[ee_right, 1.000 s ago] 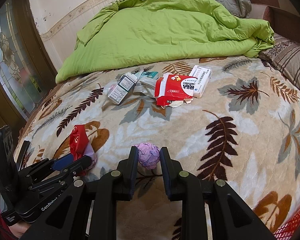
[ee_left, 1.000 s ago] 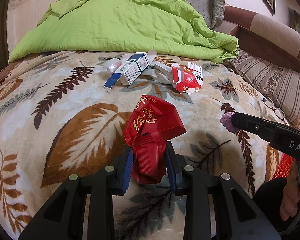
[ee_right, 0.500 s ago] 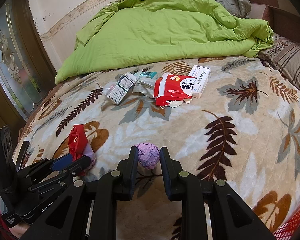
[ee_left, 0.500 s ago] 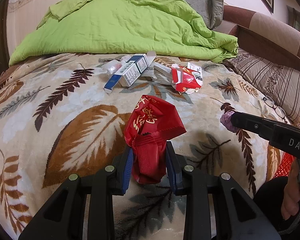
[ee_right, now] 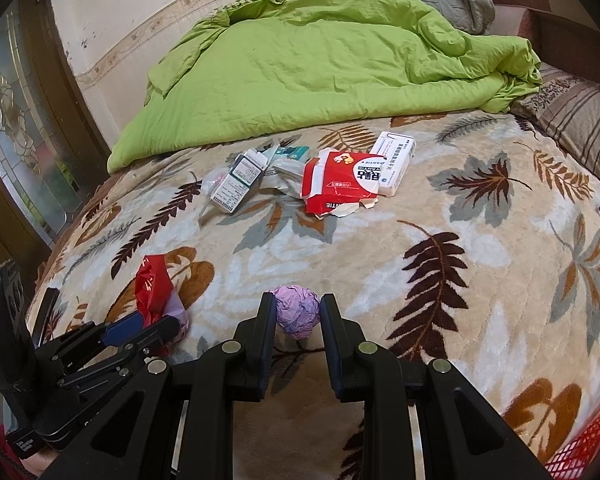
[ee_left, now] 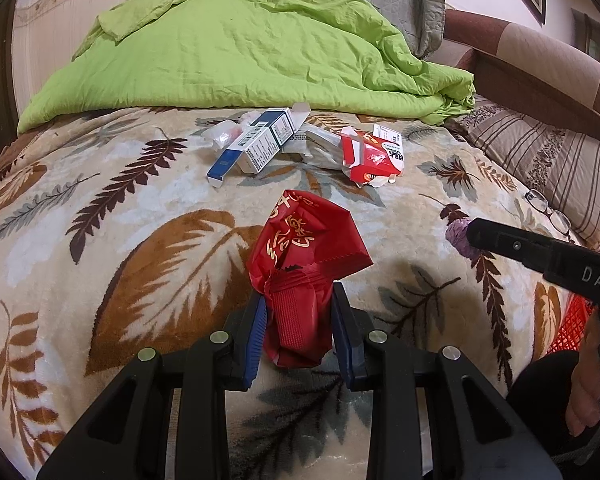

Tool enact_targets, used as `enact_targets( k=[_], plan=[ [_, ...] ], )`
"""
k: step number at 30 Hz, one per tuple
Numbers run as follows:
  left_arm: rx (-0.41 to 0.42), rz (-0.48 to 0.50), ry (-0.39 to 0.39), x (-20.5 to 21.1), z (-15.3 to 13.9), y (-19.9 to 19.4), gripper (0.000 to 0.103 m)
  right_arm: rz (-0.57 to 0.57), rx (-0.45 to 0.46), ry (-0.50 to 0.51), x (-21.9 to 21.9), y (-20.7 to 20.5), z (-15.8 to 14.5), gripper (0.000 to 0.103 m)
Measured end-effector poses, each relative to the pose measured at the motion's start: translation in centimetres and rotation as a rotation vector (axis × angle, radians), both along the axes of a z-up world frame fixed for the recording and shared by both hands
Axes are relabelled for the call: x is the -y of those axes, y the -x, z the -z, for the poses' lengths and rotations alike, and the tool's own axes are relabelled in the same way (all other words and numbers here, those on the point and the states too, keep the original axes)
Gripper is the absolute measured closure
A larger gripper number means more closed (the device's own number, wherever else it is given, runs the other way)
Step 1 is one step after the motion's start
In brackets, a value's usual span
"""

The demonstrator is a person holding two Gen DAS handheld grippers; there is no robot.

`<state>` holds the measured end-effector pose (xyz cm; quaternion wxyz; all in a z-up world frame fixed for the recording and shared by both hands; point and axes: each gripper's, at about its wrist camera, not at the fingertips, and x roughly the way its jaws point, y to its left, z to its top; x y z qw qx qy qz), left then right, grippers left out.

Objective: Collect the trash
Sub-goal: 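Carry both items over the red basket and open both grippers, then move both open grippers back over the trash on the bed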

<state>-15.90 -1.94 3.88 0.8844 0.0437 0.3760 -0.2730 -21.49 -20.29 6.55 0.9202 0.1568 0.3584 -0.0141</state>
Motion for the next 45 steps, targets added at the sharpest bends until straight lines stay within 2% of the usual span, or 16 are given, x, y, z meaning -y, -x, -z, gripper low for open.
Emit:
enact_targets(
  k=[5,10,15,19,24,29,31,33,35,38,45],
  plan=[
    [-0.012,0.082,0.039,0.6,-0.3,0.4,0.074,0.035,0.017,-0.077,1.4,2.2,-0.9,0.079],
    [-0.011,0.205,0.050,2.6,-1.1,1.9,0.074,0.108,0.025,-0.130,4.5,7.3,-2.0,0.079],
    [0.002,0.356,0.052,6.1,-3.2,4.7,0.074,0.260,0.013,-0.179,9.4,13.9,-2.3,0.079],
    [0.010,0.530,0.059,11.0,-5.5,7.7,0.074,0.429,0.030,-0.201,13.9,20.0,-2.7,0.079],
    [-0.078,0.756,0.089,18.1,-7.4,12.1,0.073,0.596,0.036,-0.211,18.1,26.0,-2.6,0.079],
    [-0.186,0.906,0.094,23.9,-7.8,16.8,0.073,0.712,0.054,-0.241,21.2,29.9,-2.3,0.077],
    [-0.201,0.933,0.071,26.1,-7.5,18.1,0.072,0.747,0.064,-0.254,22.1,31.0,-2.2,0.077],
    [-0.240,0.949,0.067,27.4,-7.1,18.7,0.054,0.780,0.061,-0.259,22.8,31.9,-2.0,0.076],
    [-0.271,0.940,0.066,28.3,-6.6,19.0,0.049,0.810,0.067,-0.280,23.6,32.8,-1.9,0.059],
    [-0.291,0.932,0.072,27.8,-6.4,18.4,0.048,0.824,0.076,-0.256,23.6,33.2,-2.2,0.049],
    [-0.213,0.820,0.083,25.0,-7.2,16.6,0.039,0.748,0.076,-0.208,22.4,30.5,-3.2,0.048]
  ],
)
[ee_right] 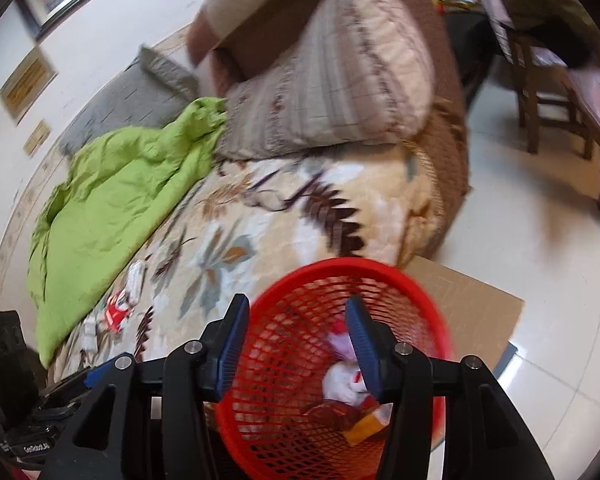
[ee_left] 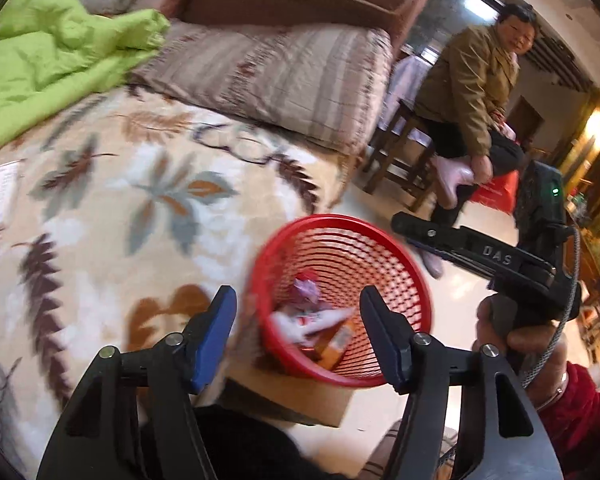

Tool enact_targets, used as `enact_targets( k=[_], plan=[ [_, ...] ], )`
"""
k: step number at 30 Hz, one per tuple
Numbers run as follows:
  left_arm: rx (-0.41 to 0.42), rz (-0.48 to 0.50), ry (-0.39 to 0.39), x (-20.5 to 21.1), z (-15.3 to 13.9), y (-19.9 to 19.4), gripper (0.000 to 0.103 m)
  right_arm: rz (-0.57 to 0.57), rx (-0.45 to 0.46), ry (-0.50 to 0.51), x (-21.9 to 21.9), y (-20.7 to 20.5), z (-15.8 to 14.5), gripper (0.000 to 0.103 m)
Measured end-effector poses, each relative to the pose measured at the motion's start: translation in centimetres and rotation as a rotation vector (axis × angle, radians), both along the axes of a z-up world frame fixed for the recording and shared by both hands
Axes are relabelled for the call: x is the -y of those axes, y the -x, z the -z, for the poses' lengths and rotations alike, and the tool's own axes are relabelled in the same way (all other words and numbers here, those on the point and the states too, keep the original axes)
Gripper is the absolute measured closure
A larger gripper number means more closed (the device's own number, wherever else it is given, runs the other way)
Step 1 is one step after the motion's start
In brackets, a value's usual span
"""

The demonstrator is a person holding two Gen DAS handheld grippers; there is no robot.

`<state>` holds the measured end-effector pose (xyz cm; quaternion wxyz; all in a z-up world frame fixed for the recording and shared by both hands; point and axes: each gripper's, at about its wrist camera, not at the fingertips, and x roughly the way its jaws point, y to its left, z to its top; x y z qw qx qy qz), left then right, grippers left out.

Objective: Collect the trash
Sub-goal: 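Move both open grippers back over the trash on the bed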

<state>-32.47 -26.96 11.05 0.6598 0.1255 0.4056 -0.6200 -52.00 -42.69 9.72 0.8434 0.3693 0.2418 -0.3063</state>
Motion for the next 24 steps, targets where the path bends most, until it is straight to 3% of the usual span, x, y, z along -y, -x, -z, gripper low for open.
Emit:
enact_targets(
  k=[7,16,24],
  plan=[
    [-0.004,-0.231,0.021,-7.0,0.1,-5.9,0.038,-0.206,-0.011,0.106,-4.9,-6.6,-1.7,0.045],
    [0.099,-0.549,0.012,-17.0,0.7,-11.2,0.037,-0.398,-0.046,0.149,-10.8,-13.1,-2.2,0.045],
    [0.183,-0.716,-0.026,-22.1,1.6,-13.2,0.037,-0.517,-0.082,0.195,-14.7,-17.6,-2.2,0.045]
  ],
)
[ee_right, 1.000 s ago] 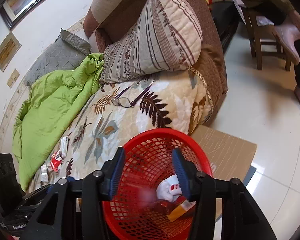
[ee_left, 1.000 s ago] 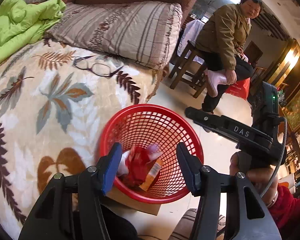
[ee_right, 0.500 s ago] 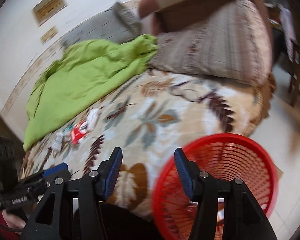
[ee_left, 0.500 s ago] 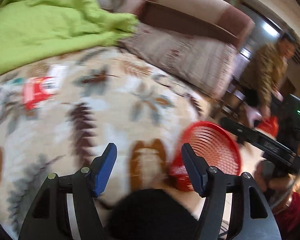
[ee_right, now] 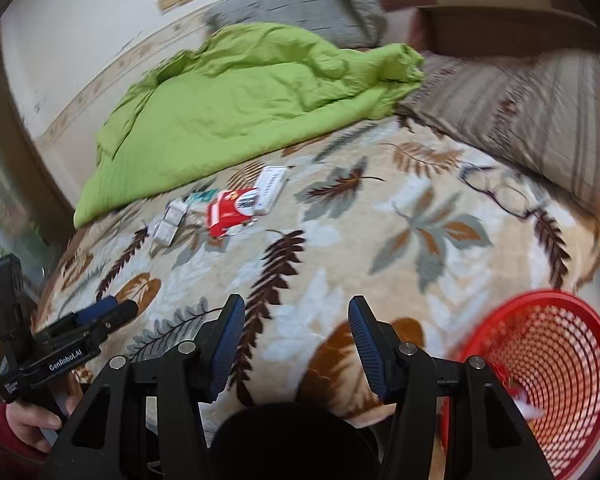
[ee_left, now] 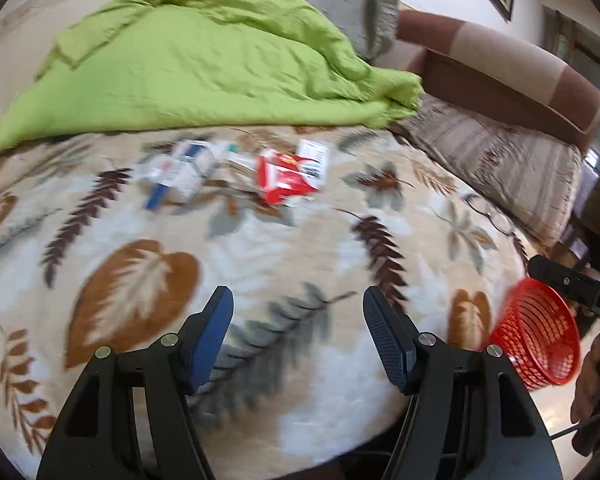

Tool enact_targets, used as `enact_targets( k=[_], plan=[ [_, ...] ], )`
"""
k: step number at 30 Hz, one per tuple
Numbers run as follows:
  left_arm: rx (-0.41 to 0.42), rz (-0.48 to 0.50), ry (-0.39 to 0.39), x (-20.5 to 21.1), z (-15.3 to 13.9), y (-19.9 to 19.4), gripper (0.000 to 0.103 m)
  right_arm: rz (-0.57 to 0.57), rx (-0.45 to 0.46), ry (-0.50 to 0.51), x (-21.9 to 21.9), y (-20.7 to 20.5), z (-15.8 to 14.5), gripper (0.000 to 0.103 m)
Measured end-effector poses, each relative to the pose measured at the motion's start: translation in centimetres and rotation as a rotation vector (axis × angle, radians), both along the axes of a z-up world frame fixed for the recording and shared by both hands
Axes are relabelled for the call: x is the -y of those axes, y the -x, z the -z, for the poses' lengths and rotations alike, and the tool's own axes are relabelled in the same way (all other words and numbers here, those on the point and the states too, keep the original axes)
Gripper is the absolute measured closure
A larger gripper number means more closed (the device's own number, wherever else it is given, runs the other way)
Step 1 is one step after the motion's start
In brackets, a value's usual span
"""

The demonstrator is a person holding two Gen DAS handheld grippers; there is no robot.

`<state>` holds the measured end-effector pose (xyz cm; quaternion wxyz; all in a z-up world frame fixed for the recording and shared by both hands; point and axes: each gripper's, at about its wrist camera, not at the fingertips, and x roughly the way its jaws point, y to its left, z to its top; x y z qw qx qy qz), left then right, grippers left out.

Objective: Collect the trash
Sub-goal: 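Move both open grippers back over the trash on the bed, then grasp the blue-and-white medicine box with the left gripper while the right grasps the red-and-white box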

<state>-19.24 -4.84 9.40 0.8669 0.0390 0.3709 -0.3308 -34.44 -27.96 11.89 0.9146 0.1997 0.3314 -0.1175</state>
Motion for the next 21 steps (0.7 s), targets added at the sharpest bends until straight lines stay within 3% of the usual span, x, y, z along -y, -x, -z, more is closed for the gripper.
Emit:
enact_targets(
  k=[5,10,13,21],
  plan=[
    [-0.038,-0.070,0.027,-2.1,0.3,-2.0,0.037,-0.084,0.013,0.043,-2.2,-3.2,-0.1,0.045],
    [-0.080,-0.133,0.040,-4.5,1.2,-3.7,0.037,-0.112,0.005,-0.040,-3.0,-6.8,1.0,0.043],
    [-0.120,-0.137,-0.007,-5.0,2.0,-4.8,0.037,-0.127,-0.027,-0.037,-3.8,-9.6,1.8,0.043],
    [-0.040,-0.106,-0.148,-3.5,1.4,-9.2,0.036,-0.125,-0.017,-0.043,-4.7,-13.5,4.4,0.043]
  ],
)
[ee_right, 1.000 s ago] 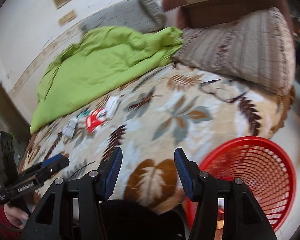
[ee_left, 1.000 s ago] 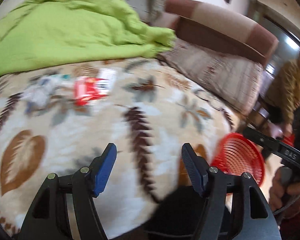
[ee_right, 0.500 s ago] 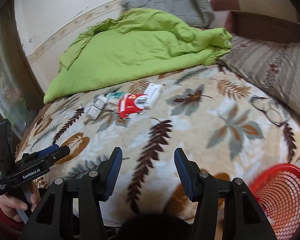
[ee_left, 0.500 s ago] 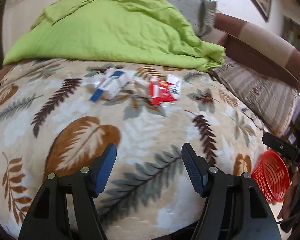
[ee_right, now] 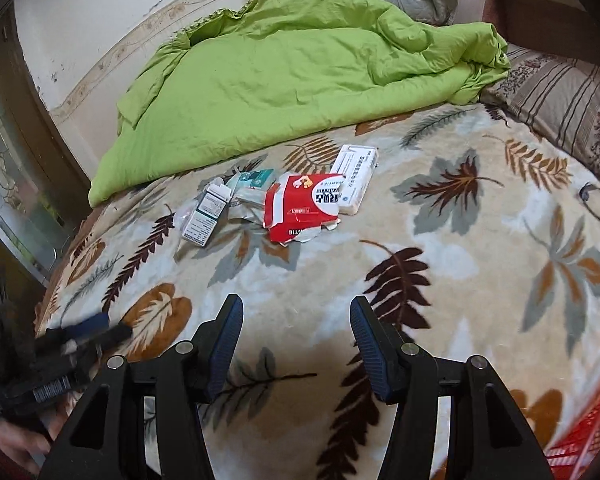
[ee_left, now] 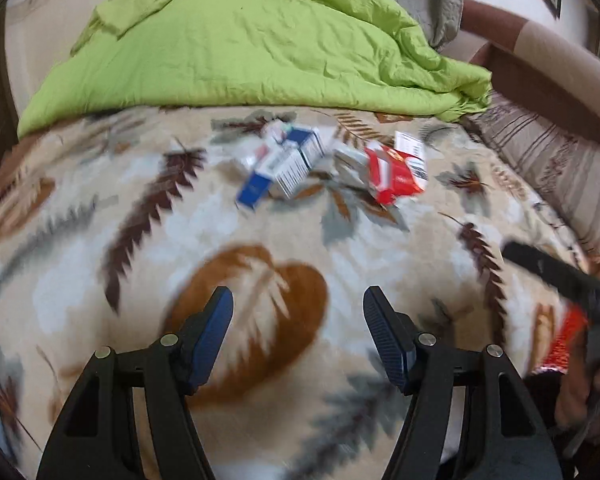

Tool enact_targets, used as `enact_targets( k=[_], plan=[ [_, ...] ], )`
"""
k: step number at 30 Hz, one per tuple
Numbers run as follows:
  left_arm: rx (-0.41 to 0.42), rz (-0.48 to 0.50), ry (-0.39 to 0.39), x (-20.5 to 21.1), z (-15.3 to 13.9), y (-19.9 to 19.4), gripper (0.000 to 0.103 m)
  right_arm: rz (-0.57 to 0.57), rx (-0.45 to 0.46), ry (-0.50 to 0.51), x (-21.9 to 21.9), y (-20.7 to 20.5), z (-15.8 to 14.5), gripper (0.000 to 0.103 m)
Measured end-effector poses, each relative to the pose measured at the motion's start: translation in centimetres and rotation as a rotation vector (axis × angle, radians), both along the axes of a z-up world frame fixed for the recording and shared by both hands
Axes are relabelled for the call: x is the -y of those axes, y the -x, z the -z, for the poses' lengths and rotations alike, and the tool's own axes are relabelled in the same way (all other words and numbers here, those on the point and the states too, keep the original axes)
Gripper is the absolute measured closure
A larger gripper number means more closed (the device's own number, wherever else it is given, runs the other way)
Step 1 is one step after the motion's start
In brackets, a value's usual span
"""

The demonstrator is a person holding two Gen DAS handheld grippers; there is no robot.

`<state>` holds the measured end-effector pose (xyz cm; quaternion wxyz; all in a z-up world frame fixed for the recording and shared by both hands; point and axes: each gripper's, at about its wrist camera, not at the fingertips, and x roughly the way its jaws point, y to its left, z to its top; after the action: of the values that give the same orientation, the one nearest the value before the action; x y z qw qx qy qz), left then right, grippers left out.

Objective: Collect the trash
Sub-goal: 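Grasp the blue-and-white medicine box with the left gripper while the right grasps the red-and-white box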

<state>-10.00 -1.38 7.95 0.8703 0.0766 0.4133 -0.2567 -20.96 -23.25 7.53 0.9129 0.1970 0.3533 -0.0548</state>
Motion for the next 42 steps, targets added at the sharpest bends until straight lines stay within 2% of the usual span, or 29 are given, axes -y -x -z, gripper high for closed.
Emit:
enact_targets(
  k=[2,5,9,14,18,19,21,23,26,29,34,38,42],
  plan=[
    [0.008,0.010,-0.011,0.7,-0.2,-1.8,0.036,-0.021,-0.013,-0.009,-0.3,-0.1,0.9,0.043],
    [-0.002,0.014,0.021,1.6,-0.6,-5.1,0.036,-0.018,0.047,-0.016,-0.1,0.5,0.2,0.043],
    [0.001,0.037,0.006,3.7,-0.5,-9.3,0.036,0.009,0.064,-0.067,0.9,0.9,0.4,0.043],
    [-0.034,0.072,-0.073,6.4,2.1,-14.1,0.036,0.014,0.068,-0.111,1.5,0.7,0.6,0.043],
    [-0.074,0.103,-0.062,7.7,3.8,-15.7,0.037,0.008,0.078,-0.118,1.4,0.6,0.7,0.043],
    [-0.058,0.100,-0.077,8.2,4.2,-15.6,0.038,0.006,0.077,-0.124,1.5,0.6,0.7,0.043],
    [-0.042,0.103,-0.090,8.7,4.4,-15.0,0.059,0.013,0.077,-0.130,1.6,0.5,0.8,0.043],
    [-0.030,0.095,-0.084,8.8,4.3,-14.3,0.064,0.013,0.074,-0.141,1.8,0.4,0.9,0.043],
    [-0.018,0.082,-0.048,8.2,3.6,-12.5,0.064,0.013,0.071,-0.142,1.8,0.4,1.0,0.043],
    [-0.037,0.084,0.009,6.8,2.8,-9.9,0.064,0.008,0.064,-0.143,1.7,0.3,1.0,0.043],
    [-0.074,0.068,0.046,3.7,2.2,-5.1,0.064,-0.041,0.009,-0.188,2.2,-1.7,1.7,0.043],
    [-0.063,-0.009,0.055,1.6,2.7,-2.9,0.064,-0.057,0.011,-0.218,3.9,-5.3,1.7,0.043],
    [-0.056,-0.035,0.040,1.1,3.6,-2.9,0.064,-0.058,0.000,-0.241,5.8,-9.5,2.1,0.043]
  ],
)
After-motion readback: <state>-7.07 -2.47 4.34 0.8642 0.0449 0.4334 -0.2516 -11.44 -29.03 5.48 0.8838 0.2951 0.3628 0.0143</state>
